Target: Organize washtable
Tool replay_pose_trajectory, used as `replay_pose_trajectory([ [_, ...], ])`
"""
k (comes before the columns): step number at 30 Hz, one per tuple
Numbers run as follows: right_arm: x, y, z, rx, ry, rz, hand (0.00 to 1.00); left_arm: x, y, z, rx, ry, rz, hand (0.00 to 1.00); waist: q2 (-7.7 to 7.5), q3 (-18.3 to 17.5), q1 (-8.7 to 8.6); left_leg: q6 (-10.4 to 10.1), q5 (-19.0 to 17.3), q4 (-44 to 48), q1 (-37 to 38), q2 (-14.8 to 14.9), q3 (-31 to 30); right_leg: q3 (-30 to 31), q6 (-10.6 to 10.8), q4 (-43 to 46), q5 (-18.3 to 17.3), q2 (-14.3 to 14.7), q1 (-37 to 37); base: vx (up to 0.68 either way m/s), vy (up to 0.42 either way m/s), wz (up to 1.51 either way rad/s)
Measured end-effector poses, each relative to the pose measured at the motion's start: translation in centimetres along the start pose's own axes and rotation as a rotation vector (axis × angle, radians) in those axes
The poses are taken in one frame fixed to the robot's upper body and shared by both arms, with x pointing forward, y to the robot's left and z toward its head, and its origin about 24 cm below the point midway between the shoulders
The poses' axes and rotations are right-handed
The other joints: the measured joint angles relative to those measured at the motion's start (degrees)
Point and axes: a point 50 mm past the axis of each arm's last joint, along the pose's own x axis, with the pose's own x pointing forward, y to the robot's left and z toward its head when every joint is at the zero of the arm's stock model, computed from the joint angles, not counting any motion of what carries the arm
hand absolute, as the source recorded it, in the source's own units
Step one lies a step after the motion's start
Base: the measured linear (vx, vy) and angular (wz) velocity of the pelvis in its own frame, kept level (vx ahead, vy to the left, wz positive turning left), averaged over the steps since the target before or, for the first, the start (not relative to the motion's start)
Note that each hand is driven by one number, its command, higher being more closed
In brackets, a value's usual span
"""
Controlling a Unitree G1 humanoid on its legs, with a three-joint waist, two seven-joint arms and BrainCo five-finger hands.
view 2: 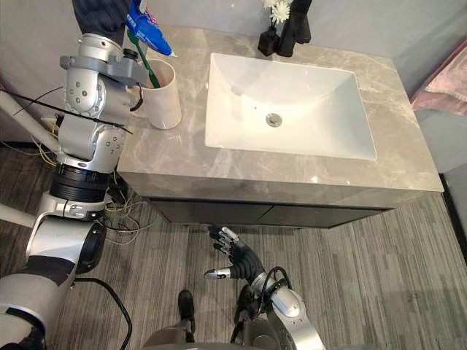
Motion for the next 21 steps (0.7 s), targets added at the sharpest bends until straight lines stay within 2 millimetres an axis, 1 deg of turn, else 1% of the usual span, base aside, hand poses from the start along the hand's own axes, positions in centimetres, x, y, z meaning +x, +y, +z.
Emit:
replay_pose_trajectory([
  [6,0.0,0.0,0.0,0.016,-0.006,-0.017,0.00,0.0,-0.1,0.0,-0.007,0.001,0.000,1.00,-0.07,0.4,0.08,0.3,-0.2,0.1,-0.3,-0.1,-0.5,-0.9,0.0,-0.1,0.3,-0.1,0.0,0.05,0.039,0.04],
  [10,0.0,0.0,0.0,0.016,-0.006,-0.019,0.00,0.0,-0.1,-0.1,-0.012,0.002,0.001,1.00,-0.25,1.9,0.32,0.3,-0.2,0.2,-0.5,-0.1,-0.9,-1.2,0.0,-0.1,0.3,-0.1,0.0,0.05,0.030,0.05],
  [13,0.0,-0.1,0.0,0.015,-0.006,-0.022,0.00,-0.3,0.0,-0.4,-0.023,0.015,0.007,1.00,-0.26,2.4,0.27,0.9,-0.7,1.1,-1.0,-0.1,-0.9,-1.2,0.0,-0.2,0.3,-0.2,0.0,0.05,0.031,0.02],
  [17,-0.1,-0.2,0.0,0.014,-0.007,-0.024,0.00,-0.7,0.1,-0.9,-0.039,0.033,0.015,1.00,-0.28,2.5,0.37,0.9,-0.7,1.1,-1.3,-0.1,-1.0,-1.3,0.3,-0.7,0.7,-0.1,0.0,0.05,0.022,0.01],
  [21,-0.1,-0.5,0.2,0.010,-0.011,-0.036,0.00,-1.1,0.4,-1.4,-0.045,0.049,0.027,1.00,-0.20,3.2,0.41,0.9,-0.7,1.2,-1.4,-0.1,-1.0,-1.3,0.1,-0.9,1.2,-0.1,0.0,0.03,0.035,0.00],
])
